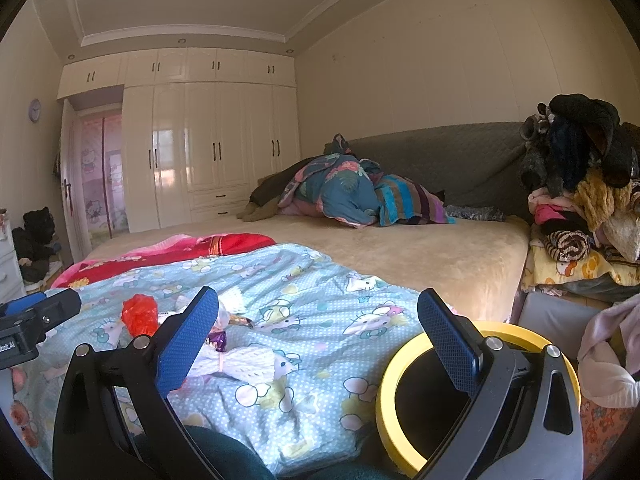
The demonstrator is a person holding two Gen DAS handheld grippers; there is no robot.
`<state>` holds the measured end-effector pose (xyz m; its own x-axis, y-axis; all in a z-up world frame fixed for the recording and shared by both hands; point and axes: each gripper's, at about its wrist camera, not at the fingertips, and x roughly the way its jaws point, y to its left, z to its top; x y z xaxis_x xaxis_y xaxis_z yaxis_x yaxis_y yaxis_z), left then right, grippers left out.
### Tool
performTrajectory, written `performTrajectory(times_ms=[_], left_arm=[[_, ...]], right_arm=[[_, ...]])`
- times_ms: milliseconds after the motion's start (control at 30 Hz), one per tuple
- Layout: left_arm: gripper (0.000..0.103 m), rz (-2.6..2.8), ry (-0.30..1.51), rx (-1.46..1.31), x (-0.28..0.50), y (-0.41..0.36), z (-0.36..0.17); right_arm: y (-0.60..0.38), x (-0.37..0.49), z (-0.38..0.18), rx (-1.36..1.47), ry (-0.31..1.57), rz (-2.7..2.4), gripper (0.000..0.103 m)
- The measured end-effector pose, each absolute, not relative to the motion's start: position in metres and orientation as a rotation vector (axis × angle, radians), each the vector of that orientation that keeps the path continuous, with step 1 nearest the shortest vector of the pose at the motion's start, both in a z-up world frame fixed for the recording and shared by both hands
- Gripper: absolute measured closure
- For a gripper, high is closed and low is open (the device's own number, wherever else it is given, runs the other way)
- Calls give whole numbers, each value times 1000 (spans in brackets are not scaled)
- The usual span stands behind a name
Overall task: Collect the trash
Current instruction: 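Grasp the red plastic bag with the left tool while the right tool grasps the white mesh bag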
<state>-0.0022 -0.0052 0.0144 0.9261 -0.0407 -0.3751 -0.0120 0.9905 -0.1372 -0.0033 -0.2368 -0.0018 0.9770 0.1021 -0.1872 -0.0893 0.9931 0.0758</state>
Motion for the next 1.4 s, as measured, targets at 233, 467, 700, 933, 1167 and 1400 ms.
performTrajectory(times_ms=[233, 467, 700, 933, 1167, 1400], left_arm=[[10, -17, 429, -179, 9, 9, 6], [10, 54, 406, -213, 14, 36, 7], [10, 123, 400, -235, 19, 63, 8], [10, 137, 428, -258, 33, 93, 2], [10, 118, 511, -271, 67, 109, -9], [17, 24, 594, -313, 104, 106, -27]], right_arm=[[-226, 9, -7, 51, 240, 182, 6], [-197, 27, -7, 8, 291, 287, 6], [-158, 43, 0, -70, 327, 440, 6], [-116, 70, -11, -218, 440, 609, 6], [-91, 100, -33, -303, 554, 700, 23], [-78, 128, -50, -344, 622, 754, 30]])
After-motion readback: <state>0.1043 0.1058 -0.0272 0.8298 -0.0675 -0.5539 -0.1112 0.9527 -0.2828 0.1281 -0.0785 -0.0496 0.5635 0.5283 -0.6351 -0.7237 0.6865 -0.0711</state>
